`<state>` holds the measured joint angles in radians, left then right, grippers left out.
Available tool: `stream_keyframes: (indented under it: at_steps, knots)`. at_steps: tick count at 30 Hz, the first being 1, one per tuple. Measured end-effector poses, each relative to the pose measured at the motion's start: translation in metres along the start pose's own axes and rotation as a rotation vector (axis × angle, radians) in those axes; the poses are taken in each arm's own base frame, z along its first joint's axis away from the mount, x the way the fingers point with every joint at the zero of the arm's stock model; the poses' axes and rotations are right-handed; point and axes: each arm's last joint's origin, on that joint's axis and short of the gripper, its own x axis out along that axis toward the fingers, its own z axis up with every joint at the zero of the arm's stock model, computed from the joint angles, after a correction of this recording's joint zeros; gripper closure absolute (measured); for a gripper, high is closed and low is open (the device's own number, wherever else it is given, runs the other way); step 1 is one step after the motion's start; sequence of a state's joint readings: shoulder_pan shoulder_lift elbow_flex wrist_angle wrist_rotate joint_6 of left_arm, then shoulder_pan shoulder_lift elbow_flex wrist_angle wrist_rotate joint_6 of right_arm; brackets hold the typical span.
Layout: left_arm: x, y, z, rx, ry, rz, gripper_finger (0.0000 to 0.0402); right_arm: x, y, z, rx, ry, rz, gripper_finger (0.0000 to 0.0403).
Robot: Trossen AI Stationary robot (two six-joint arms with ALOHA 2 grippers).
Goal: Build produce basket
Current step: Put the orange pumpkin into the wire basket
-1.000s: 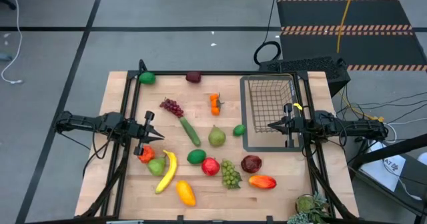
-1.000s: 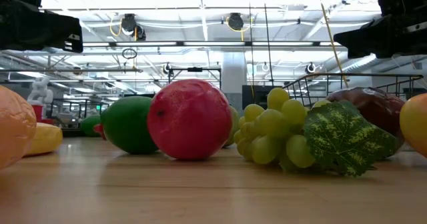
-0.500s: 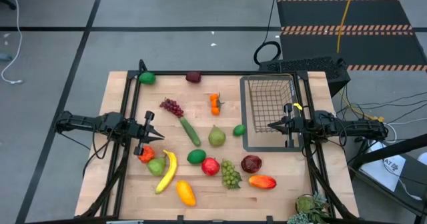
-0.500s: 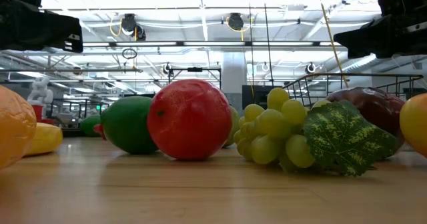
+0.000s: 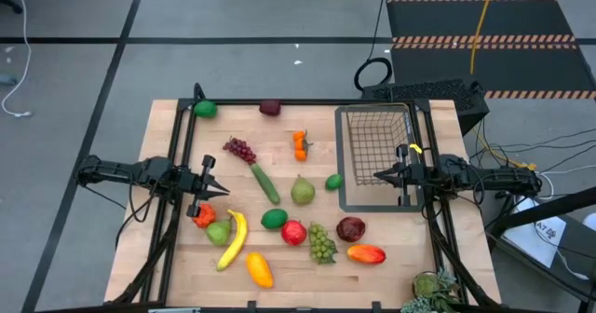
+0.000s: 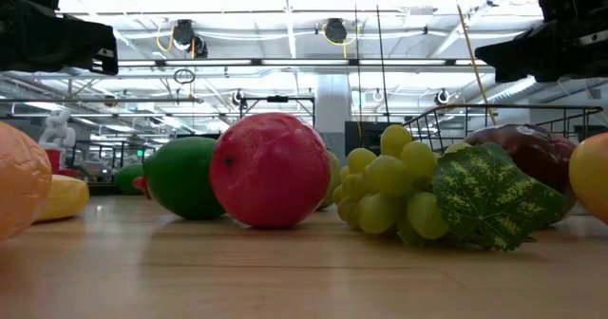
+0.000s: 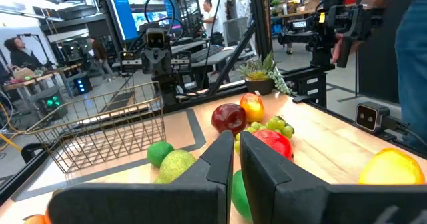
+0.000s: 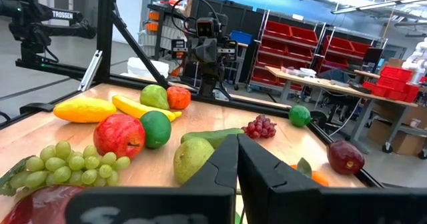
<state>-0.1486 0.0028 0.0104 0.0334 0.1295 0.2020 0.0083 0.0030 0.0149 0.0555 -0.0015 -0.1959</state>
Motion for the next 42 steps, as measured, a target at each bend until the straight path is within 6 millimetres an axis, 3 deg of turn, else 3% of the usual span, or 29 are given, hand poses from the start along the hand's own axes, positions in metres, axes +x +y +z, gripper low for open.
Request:
stream_keyframes:
  at_steps: [10, 22, 25, 29, 34, 42]
  knots:
    - [0.000, 0.000, 0.000, 0.000, 0.000, 0.000, 0.0371, 0.000, -0.001, 0.004, -0.100, -0.038, -0.009, 0.0403]
    - [0.000, 0.000, 0.000, 0.000, 0.000, 0.000, 0.0371, -0.005, -0.006, 0.029, -0.004, -0.301, -0.075, 0.0403]
    - [0.000, 0.000, 0.000, 0.000, 0.000, 0.000, 0.0371, -0.002, -0.008, 0.025, 0.131, -0.223, -0.133, 0.0403]
    - [0.000, 0.000, 0.000, 0.000, 0.000, 0.000, 0.0371, -0.007, -0.018, 0.076, 0.143, -0.191, -0.142, 0.0403]
    - [0.000, 0.000, 0.000, 0.000, 0.000, 0.000, 0.0371, 0.002, -0.032, 0.142, 0.141, -0.129, -0.139, 0.0403]
    - [0.000, 0.000, 0.000, 0.000, 0.000, 0.000, 0.0371, 0.035, -0.052, 0.244, 0.155, -0.055, -0.132, 0.0403]
